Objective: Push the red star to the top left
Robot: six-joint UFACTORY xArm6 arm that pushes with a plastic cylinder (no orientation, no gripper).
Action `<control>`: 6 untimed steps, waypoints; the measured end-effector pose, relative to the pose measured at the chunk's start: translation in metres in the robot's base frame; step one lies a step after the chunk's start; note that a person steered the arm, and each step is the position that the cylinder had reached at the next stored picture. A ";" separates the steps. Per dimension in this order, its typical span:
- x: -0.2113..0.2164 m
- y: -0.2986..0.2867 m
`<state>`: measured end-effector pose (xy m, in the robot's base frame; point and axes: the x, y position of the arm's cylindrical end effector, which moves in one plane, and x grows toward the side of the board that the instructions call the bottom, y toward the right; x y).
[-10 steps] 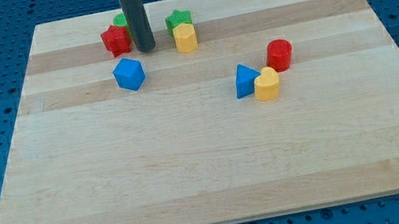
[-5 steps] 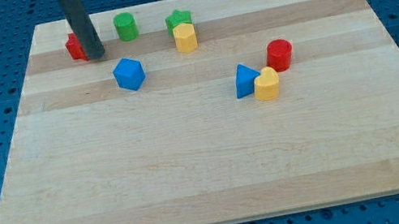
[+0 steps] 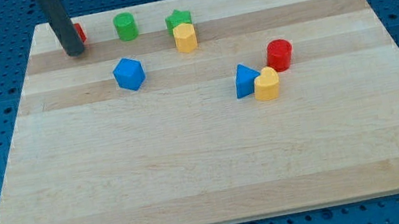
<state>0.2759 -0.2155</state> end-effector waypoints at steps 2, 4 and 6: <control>-0.011 -0.004; -0.011 0.011; -0.019 0.040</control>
